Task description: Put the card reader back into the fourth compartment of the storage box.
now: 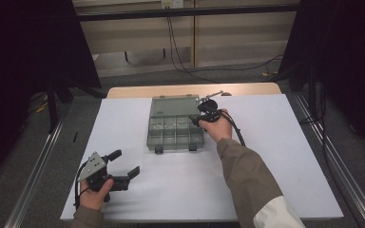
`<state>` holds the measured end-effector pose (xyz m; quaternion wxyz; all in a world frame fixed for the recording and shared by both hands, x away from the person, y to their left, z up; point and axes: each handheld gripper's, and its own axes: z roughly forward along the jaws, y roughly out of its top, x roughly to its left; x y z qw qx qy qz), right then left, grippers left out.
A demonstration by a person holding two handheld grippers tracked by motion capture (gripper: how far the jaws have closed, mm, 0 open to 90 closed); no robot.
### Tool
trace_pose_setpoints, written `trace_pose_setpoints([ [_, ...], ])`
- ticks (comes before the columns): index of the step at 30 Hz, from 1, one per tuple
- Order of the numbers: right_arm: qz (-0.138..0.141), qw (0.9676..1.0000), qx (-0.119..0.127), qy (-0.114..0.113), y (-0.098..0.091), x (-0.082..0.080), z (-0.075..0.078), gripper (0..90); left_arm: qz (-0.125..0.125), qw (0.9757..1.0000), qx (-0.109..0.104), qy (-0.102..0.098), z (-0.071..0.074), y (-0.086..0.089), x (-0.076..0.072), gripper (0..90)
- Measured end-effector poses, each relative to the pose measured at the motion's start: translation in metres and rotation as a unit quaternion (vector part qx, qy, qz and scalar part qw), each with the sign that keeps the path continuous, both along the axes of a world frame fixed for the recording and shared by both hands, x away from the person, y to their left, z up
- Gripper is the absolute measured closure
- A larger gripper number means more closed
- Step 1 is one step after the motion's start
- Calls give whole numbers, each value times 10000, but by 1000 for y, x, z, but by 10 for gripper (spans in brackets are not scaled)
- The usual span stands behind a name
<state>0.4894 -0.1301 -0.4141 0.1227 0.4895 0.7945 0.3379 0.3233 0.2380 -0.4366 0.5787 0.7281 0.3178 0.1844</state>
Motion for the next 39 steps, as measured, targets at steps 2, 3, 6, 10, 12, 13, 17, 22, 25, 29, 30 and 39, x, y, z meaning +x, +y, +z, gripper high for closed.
trace_pose_setpoints([
  [2, -3, 10000, 11, -1, 0, 0, -1, 733, -4, 10000, 2, 1, 0, 0, 0, 32],
  [3, -8, 10000, 0, 3, 1, 0, -2, 734, -5, 10000, -1, 2, 0, 0, 0, 32],
  [6, -30, 10000, -15, 2, 1, 1, -3, 734, 20, 10000, -15, 14, 0, 0, 0, 32],
  [10, -49, 10000, -10, -16, 2, 1, -3, 733, 23, 10000, -19, 16, 0, 0, 0, 32],
  [12, -41, 10000, -19, -18, 2, 1, -3, 734, 21, 10000, -12, 14, 0, 0, 0, 32],
  [13, -40, 10000, -27, -26, 2, 1, -3, 734, 18, 10000, -12, 15, 0, 0, 0, 32],
  [17, -37, 10000, -24, -31, 2, 1, -4, 733, -4, 10000, 4, 2, 0, 0, 0, 32],
  [22, -41, 10000, -17, -25, 2, 1, -4, 733, 3, 10000, 8, 2, 0, 0, 0, 32],
  [25, -34, 10000, -34, -16, 2, 0, -4, 733, -3, 10000, 7, 1, 0, 0, 0, 32],
  [29, -43, 10000, -19, -5, 2, 0, -4, 731, 21, 10000, -18, 21, 0, 0, 0, 32],
  [30, -45, 10000, -17, -5, 2, 0, -5, 731, 21, 10000, -15, 18, 0, 0, 0, 32],
  [39, 78, 9999, -52, -80, 5, -4, -4, 628, 35, 10000, -29, 29, 0, 0, -1, 32],
])
